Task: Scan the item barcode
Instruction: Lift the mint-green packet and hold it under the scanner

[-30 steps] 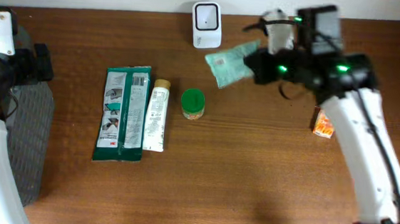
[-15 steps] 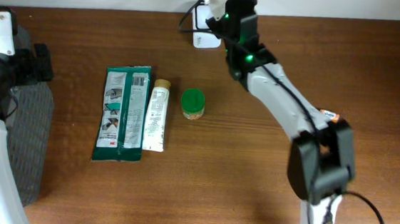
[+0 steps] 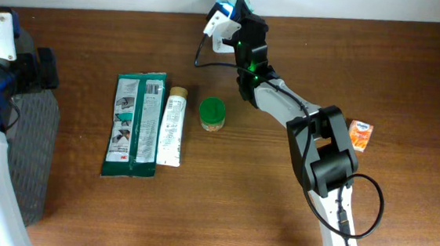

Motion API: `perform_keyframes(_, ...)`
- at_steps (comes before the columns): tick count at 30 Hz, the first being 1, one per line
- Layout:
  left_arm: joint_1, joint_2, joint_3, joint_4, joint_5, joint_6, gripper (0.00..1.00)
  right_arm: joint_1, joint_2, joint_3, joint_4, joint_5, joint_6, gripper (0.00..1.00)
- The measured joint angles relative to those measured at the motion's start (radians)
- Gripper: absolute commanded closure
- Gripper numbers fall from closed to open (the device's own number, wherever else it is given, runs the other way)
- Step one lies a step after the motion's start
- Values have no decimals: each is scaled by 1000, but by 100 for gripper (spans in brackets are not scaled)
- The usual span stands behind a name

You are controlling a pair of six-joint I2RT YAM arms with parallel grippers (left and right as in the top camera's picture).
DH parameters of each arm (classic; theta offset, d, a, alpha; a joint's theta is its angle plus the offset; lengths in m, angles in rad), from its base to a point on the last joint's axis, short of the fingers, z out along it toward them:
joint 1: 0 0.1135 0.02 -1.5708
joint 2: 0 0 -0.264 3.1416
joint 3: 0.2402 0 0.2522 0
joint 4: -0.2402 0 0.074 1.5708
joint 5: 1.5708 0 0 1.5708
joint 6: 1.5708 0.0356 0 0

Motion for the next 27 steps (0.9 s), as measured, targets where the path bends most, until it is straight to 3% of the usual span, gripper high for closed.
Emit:
perform_keyframes(20,0,0,0,0,0,0,1,19,0,0,1,59,-12,96)
perform_keyframes(27,0,0,0,0,0,0,1,18,-112,-3,-327,51,168,96)
